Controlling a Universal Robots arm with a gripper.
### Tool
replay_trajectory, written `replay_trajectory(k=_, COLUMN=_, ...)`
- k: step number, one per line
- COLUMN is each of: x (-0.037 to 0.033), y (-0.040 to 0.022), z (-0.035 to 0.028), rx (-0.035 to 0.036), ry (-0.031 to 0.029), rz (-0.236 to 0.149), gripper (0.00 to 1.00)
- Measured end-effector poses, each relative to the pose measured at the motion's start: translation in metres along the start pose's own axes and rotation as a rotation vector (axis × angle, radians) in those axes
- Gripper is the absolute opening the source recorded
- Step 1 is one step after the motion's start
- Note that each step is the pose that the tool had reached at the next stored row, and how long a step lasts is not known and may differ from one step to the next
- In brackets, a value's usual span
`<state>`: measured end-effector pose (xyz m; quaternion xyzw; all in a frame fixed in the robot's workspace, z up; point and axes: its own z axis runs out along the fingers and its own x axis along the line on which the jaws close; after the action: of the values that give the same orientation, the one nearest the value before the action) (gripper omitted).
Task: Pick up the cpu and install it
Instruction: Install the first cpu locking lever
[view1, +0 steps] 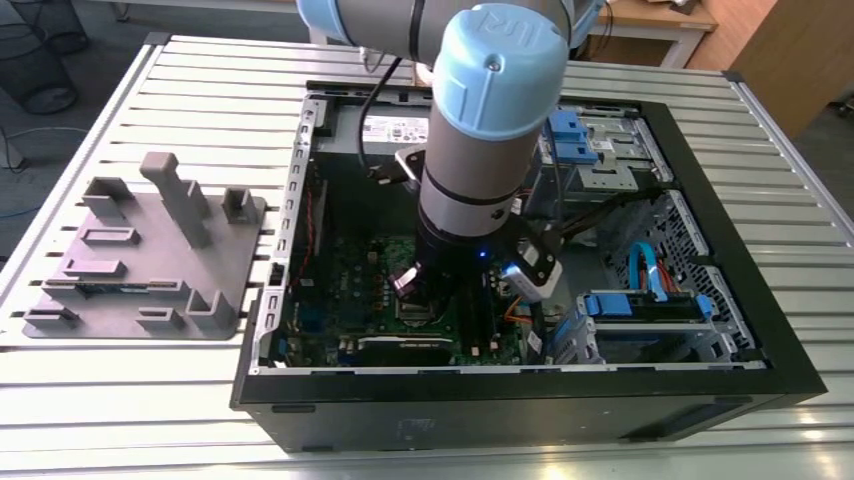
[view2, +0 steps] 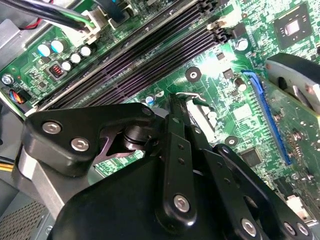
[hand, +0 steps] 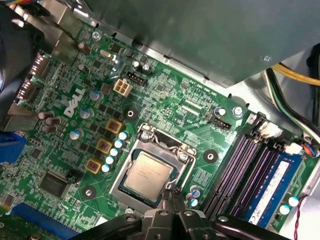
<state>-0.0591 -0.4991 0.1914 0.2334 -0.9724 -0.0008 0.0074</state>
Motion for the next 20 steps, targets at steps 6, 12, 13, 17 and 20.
replay_trajectory(k=6, x=0.0018, y=-0.0035, z=0.0035, rx=-0.0007, ry=0.0002, rz=0.0, gripper=0.11)
replay_trajectory(k=12, x=-0.0029, y=-0.0061, z=0.0049, rx=0.0001, ry=0.0001, rz=0.0, gripper=0.11)
replay_trajectory(k=13, x=-0.004, y=-0.0068, z=0.0063, rx=-0.0014, ry=-0.0022, rz=-0.001, gripper=0.11)
replay_trajectory(k=17, x=-0.0031, y=-0.0075, z=0.0061, rx=-0.0058, ry=-0.003, rz=0.0, gripper=0.11)
replay_trajectory(k=20, x=-0.0029, y=-0.0077, z=0.0056, rx=-0.0135, ry=-0.0069, rz=0.0, gripper=0.11)
